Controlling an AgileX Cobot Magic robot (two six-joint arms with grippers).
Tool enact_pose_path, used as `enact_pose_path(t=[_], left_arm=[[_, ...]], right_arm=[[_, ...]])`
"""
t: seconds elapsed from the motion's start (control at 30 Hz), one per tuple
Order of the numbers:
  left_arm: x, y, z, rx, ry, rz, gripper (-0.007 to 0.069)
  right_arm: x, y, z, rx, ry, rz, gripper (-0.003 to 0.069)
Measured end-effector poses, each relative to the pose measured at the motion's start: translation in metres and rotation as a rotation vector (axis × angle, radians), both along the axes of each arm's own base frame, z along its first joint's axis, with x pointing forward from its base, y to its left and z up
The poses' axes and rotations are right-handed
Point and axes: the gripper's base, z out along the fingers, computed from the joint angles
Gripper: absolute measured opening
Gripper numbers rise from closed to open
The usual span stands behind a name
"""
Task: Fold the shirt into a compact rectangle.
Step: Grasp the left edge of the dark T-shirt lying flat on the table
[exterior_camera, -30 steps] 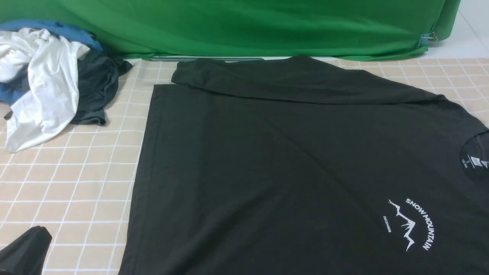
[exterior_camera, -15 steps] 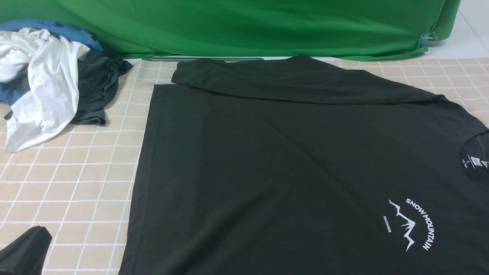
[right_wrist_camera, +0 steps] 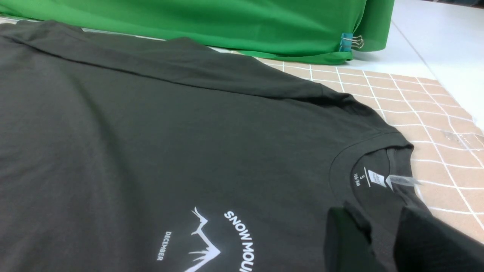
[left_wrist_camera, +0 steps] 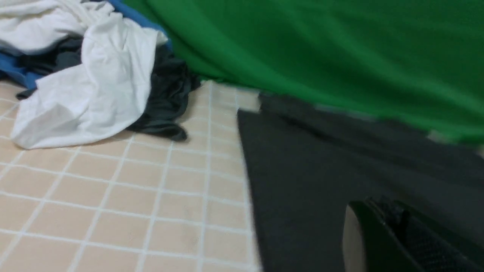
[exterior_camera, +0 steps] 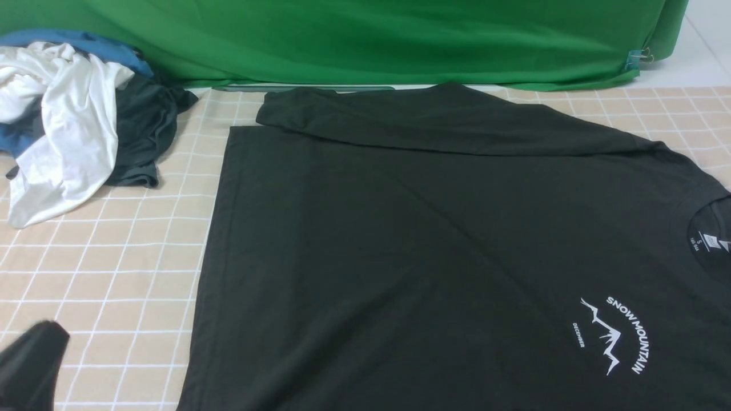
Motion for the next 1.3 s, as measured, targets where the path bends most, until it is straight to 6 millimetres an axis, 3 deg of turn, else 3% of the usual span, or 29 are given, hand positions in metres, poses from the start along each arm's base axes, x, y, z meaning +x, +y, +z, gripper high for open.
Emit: enact_pose_path(t=[0.1,0.2,0.3,0.4,0.43,0.47,0.53,0.6,0.67,0.73,0.83,0.87,0.93,0.97,1.0,1.03,1.07,1.13,1.23,1.3], left_arm=[[-0.001,0.005,0.016,-0.430,-0.158,0.025,0.0013],[-0.003,0.013,0.026,-0.625,-0.282,0.057,0.0013],[-0.008,0.020,0.036,-0.728,-0.427,0.085,0.0013],[-0.015,0.026,0.048,-0.838,-0.595,0.065,0.0013],[-0.016,0.026,0.050,-0.851,-0.605,0.058,0.0013],[-0.018,0.024,0.059,-0.847,-0.634,0.011,0.0013],[-0.022,0.020,0.073,-0.827,-0.642,-0.037,0.0013],[-0.028,0.010,0.104,-0.837,-0.534,-0.127,0.0013],[-0.026,0.004,0.120,-0.816,-0.373,-0.129,0.0013],[-0.020,0.000,0.125,-0.769,-0.219,-0.101,0.0013],[0.007,-0.009,0.128,-0.532,0.231,-0.030,0.0013],[0.009,-0.009,0.127,-0.521,0.259,-0.029,0.0013],[0.032,-0.016,0.112,-0.399,0.595,-0.042,0.0013],[0.040,-0.018,0.106,-0.365,0.683,-0.055,0.0013],[0.053,-0.021,0.093,-0.313,0.817,-0.072,0.0013],[0.055,-0.021,0.092,-0.310,0.835,-0.075,0.0013],[0.066,-0.022,0.081,-0.276,0.930,-0.082,0.0012],[0.080,-0.023,0.068,-0.246,1.030,-0.088,0.0011],[0.101,-0.030,0.044,-0.201,1.194,-0.128,0.0011],[0.104,-0.041,0.036,-0.158,1.252,-0.170,0.0011]], right_arm=[[0.000,0.000,0.000,0.000,0.000,0.000,0.0238],[0.000,0.000,0.000,0.000,0.000,0.000,0.0238],[0.000,0.000,0.001,0.025,-0.012,-0.001,0.0238],[0.001,0.002,0.011,0.280,-0.106,-0.009,0.0238],[0.001,0.002,0.012,0.300,-0.113,-0.010,0.0238],[0.001,0.001,0.018,0.470,-0.170,-0.013,0.0238],[0.001,0.001,0.022,0.583,-0.215,-0.015,0.0238],[0.000,-0.001,0.028,0.705,-0.274,-0.013,0.0238],[0.000,-0.001,0.030,0.740,-0.292,-0.012,0.0238],[0.000,-0.001,0.030,0.750,-0.300,-0.011,0.0238],[-0.001,-0.003,0.035,0.752,-0.356,-0.004,0.0238],[-0.001,-0.003,0.036,0.754,-0.368,-0.002,0.0237],[-0.002,-0.004,0.042,0.777,-0.403,0.006,0.0211],[-0.003,-0.003,0.046,0.794,-0.392,0.010,0.0192],[-0.006,-0.002,0.058,0.814,-0.370,0.023,0.0157],[-0.006,-0.002,0.058,0.815,-0.370,0.023,0.0150],[-0.012,0.000,0.080,0.807,-0.359,0.042,0.0095],[-0.015,0.002,0.095,0.754,-0.311,0.047,0.0053],[-0.021,0.008,0.146,0.498,-0.161,0.075,0.0038],[-0.013,0.012,0.159,0.374,-0.008,0.090,0.0038]])
